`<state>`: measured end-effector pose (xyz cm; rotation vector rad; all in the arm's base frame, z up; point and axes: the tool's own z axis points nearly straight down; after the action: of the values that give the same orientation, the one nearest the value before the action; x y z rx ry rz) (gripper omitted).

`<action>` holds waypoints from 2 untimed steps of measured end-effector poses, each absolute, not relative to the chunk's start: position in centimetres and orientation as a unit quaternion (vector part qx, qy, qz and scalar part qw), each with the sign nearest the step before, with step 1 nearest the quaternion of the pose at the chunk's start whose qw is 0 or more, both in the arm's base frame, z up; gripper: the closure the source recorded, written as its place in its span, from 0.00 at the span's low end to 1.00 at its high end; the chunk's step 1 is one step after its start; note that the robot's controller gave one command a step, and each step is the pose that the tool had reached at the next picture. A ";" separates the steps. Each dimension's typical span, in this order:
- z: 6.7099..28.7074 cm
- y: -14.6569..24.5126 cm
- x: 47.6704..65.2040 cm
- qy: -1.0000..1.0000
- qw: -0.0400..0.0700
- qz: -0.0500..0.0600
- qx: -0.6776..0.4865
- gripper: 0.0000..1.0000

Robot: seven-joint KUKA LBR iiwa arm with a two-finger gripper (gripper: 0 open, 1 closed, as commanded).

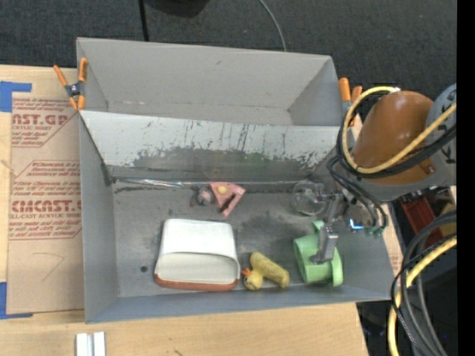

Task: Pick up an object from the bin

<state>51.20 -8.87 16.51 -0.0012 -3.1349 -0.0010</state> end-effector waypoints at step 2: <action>10.7 -3.2 48.4 -1.000 0.002 0.000 0.015 0.00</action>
Offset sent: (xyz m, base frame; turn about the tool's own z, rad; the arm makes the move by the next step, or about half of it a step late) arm -0.0297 0.0594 -0.0603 -0.0332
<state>48.36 -3.16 10.70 0.0472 -3.1365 -0.0007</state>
